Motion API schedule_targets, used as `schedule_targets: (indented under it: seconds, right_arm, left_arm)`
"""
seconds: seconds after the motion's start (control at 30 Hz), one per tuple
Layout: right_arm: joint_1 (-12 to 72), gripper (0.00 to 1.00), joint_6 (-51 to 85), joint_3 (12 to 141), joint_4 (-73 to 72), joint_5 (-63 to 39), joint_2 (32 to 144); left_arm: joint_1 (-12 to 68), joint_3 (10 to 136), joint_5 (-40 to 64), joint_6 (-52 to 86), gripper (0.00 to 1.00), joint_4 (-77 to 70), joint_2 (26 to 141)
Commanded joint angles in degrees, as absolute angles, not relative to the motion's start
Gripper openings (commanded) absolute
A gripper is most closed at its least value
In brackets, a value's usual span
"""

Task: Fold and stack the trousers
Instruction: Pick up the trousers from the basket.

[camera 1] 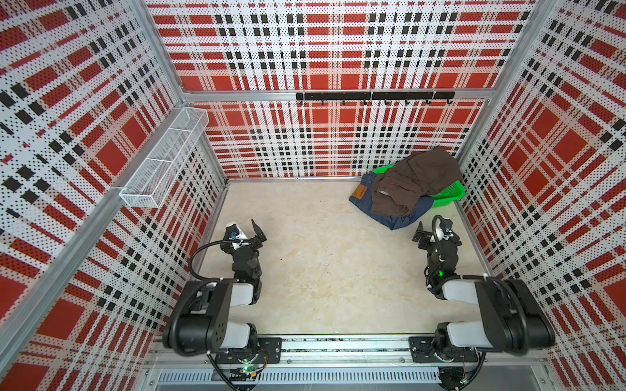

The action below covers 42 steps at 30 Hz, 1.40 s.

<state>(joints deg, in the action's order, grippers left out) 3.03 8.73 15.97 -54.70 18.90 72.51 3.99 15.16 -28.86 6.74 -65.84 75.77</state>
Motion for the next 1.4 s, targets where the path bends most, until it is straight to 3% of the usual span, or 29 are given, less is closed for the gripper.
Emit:
schedule_targets:
  seconds: [0.0, 0.13, 0.3, 0.5, 0.93, 1.17, 1.27, 1.37]
  right_arm:
    - [2.4, 1.00, 17.6, 24.3, -33.5, 18.8, 61.8]
    - [2.4, 1.00, 25.1, 40.9, -9.9, 16.9, 62.3]
    - [1.5, 1.00, 33.4, 63.9, 10.6, 12.3, 73.6]
    - [1.3, 1.00, 36.0, 83.4, 25.5, 2.7, 90.4]
    - [1.6, 0.99, 38.5, 92.0, 33.3, -1.0, 105.5]
    - [2.0, 0.81, 38.8, 97.8, 34.3, -2.4, 112.2]
    - [2.0, 0.79, 38.8, 100.2, 35.8, -2.0, 113.8]
    - [2.0, 0.64, 39.2, 100.9, 35.9, -1.5, 114.2]
  left_arm:
    - [6.6, 23.0, -34.2, 16.5, 0.99, -48.3, 68.9]
    - [13.4, 37.2, -33.6, 22.8, 0.98, -30.5, 70.7]
    - [20.8, 56.6, -24.5, 27.1, 0.98, -10.2, 80.0]
    - [27.5, 63.6, -19.6, 27.3, 0.98, -1.4, 86.3]
    - [27.8, 58.0, -19.6, 23.9, 0.98, 3.5, 82.9]
    - [27.4, 58.3, -19.1, 23.9, 0.98, 3.5, 82.9]
    - [27.3, 58.3, -19.1, 23.7, 0.98, 3.6, 82.9]
    - [27.2, 58.4, -18.8, 23.6, 0.98, 3.7, 83.1]
